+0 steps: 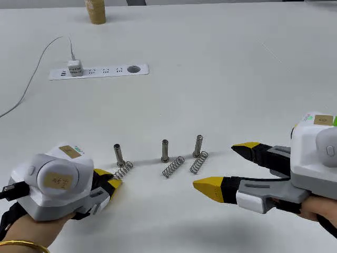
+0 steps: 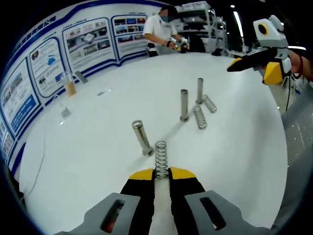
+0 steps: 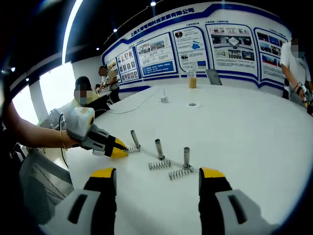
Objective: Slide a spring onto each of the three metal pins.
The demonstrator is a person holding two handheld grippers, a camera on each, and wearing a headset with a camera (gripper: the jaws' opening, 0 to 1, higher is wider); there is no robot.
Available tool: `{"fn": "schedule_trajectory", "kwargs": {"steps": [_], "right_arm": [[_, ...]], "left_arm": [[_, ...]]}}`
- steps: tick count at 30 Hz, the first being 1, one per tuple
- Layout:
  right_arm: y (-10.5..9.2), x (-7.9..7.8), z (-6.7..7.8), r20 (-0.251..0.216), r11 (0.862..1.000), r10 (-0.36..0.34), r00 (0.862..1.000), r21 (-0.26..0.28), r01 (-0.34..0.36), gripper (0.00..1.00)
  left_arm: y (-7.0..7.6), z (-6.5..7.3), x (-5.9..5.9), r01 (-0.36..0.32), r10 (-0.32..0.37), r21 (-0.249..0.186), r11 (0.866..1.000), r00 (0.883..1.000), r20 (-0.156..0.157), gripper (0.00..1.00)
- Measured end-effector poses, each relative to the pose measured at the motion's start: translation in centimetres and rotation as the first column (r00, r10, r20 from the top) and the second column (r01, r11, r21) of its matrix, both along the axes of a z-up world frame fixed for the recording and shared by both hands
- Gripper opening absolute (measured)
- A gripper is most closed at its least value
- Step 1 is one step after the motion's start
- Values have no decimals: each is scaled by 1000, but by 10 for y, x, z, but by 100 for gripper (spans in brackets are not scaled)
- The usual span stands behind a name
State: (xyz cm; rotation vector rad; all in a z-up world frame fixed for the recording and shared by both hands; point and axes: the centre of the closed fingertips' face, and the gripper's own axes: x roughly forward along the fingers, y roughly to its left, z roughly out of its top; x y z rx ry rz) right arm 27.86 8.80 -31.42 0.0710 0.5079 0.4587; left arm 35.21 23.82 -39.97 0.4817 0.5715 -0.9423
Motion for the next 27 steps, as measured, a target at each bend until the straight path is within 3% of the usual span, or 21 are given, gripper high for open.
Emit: {"fn": "schedule_trajectory", "kwargs": {"steps": [9, 16, 20, 24, 27], "right_arm": [[8, 1, 7, 5, 999, 4, 1000, 32, -4, 68], [24, 4, 15, 16, 995, 20, 1000, 98, -22, 63], [35, 6, 22, 22, 986, 29, 999, 164, -32, 60], [45, 7, 29, 28, 972, 30, 999, 230, -36, 57], [53, 9, 36, 36, 954, 23, 999, 299, -32, 52]], "left_arm": [[-5, 29, -11, 29, -25, -57, 998, 997, 72, 10], [-11, 57, -23, 49, -34, -142, 989, 993, 109, 10], [-14, 72, -31, 48, -27, -204, 978, 994, 109, 10], [-16, 82, -36, 56, -28, -230, 971, 992, 124, 10], [-19, 92, -41, 62, -27, -274, 960, 991, 127, 10]]}}
